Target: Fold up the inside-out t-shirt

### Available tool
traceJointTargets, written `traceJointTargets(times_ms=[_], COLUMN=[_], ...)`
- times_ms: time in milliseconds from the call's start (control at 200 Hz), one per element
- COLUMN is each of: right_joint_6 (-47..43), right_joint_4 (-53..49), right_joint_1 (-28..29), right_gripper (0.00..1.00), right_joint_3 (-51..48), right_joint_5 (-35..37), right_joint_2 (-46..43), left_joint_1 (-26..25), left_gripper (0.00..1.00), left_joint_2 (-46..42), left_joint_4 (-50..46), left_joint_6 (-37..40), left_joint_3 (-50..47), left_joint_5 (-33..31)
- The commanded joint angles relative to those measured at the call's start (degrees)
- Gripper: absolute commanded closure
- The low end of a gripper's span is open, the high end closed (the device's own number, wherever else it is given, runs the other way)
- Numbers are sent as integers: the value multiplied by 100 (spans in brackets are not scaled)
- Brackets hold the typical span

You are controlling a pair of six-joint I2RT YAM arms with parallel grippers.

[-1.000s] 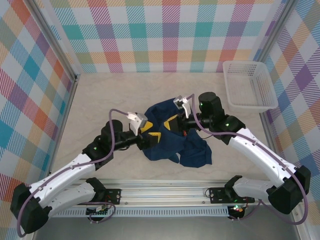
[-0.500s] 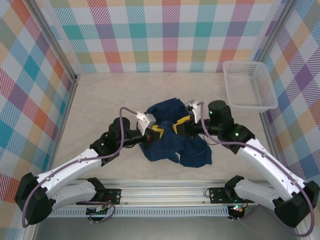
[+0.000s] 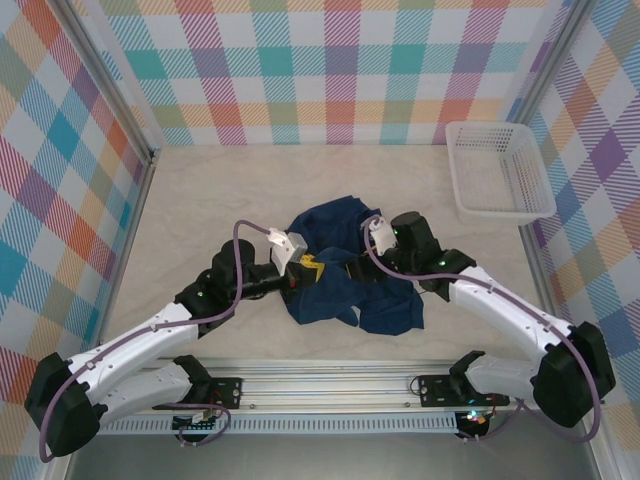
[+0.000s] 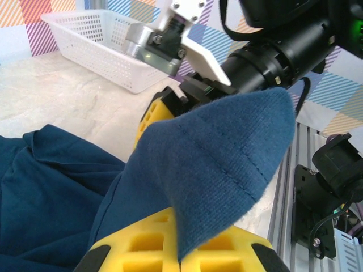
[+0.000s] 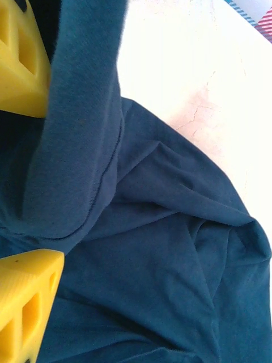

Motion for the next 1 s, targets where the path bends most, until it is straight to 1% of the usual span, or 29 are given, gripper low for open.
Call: traceJointTargets(times_ms=[0, 10, 30, 100, 135, 195, 240, 275, 340, 430, 455, 495, 625, 725, 770, 830, 870, 935, 995], right_joint_6=[62, 81, 108, 223, 271, 449, 692, 899, 1271, 1684, 1748, 1830, 1743, 1556, 1446, 1295, 1147, 863, 620], right_joint_4=[578, 585, 573, 457, 421, 422, 534, 707, 1103, 1638, 1756, 1914, 1880, 1708, 1582, 1540, 1504, 1344, 1197], right_joint_1=[24, 24, 24, 9, -38, -244, -432, -553, -636, -635, -637, -642, -686, -756, -788, -801, -809, -811, -819], right_gripper=[39, 39, 44, 73, 84, 95, 100, 100, 100, 100, 100, 100, 100, 100, 100, 100, 100, 100, 100], right_joint_3=[42, 64, 94, 211, 217, 192, 155, 109, 2, -109, -136, -181, -161, -123, -99, -79, -80, -66, -68], right_joint_5=[-416, -437, -481, -592, -715, -1167, -1660, -1953, -2372, -2775, -2850, -2921, -3014, -3065, -3079, -3273, -3424, -3562, -3607], right_joint_2=[384, 415, 499, 548, 413, 42, -235, -428, -645, -611, -574, -516, -414, -354, -335, -301, -291, -309, -366], left_joint_1=[29, 25, 25, 32, 37, 46, 64, 60, 76, 68, 70, 69, 52, 42, 34, 34, 37, 33, 34], left_gripper=[100, 100, 100, 100, 100, 100, 100, 100, 85, 67, 60, 53, 38, 33, 30, 28, 29, 35, 35], left_joint_2=[-80, -95, -125, -237, -280, -268, -193, -95, 117, 318, 320, 280, -251, -901, -1176, -1360, -1283, -848, -355], left_joint_4=[105, 114, 134, 152, 67, -177, -461, -678, -994, -1261, -1304, -1360, -1561, -1523, -1346, -991, -860, -921, -993], left_joint_6=[20, 16, -6, -123, -194, -318, -410, -460, -521, -565, -576, -631, -744, -821, -875, -939, -868, -629, -323], left_joint_3=[-5, -18, -43, -133, -161, -207, -236, -253, -256, -188, -168, -120, -60, -146, -251, -373, -313, 16, 372], left_joint_5=[-12, -42, -110, -580, -887, -1482, -1940, -2210, -2409, -2192, -2085, -1965, -1812, -1654, -1550, -1426, -1370, -1374, -1155])
